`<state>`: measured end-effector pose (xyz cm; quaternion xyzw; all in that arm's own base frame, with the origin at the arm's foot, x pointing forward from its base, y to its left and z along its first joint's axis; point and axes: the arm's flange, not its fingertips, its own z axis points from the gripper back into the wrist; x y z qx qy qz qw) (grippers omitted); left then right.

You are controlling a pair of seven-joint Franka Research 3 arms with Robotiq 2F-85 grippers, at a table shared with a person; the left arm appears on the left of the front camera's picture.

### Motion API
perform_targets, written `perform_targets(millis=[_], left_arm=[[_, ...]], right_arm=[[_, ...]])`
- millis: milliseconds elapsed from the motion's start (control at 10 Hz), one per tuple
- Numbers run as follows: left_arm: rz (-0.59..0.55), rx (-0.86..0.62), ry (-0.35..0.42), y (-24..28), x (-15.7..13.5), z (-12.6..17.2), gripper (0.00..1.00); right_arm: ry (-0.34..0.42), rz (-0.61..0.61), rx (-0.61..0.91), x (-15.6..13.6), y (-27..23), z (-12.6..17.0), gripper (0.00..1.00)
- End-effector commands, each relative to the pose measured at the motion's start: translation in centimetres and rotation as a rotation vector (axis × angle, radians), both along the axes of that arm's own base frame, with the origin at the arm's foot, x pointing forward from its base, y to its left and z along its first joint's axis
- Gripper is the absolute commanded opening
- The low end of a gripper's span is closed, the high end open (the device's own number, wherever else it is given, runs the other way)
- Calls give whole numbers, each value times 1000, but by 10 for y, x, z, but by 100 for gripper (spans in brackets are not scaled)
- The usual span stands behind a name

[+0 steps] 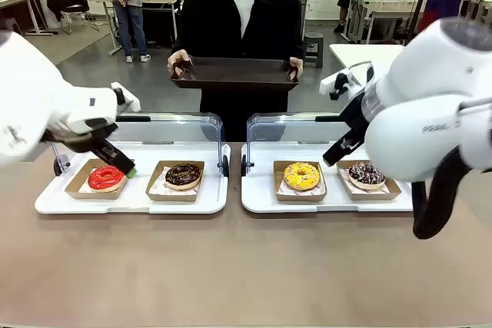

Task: Provide the desired donut to the person.
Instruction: Pick up and lift the Paper togo box containing the Donut pointed at by the person.

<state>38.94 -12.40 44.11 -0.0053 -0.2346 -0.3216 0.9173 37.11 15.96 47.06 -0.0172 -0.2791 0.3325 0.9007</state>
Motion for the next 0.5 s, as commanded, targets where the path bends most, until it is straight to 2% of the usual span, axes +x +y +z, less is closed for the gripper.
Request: perform_targets(millis=[0, 200, 400], left_arm=[[-40, 9, 61, 21, -5, 60, 100], [-27, 47, 57, 24, -7, 105, 100], [24, 60, 13, 21, -5, 126, 100]], right_arm=[[41, -5, -37, -21, 7, 44, 100], [110, 5, -64, -29, 11, 76, 100], [86, -33, -109, -31, 15, 98, 100]])
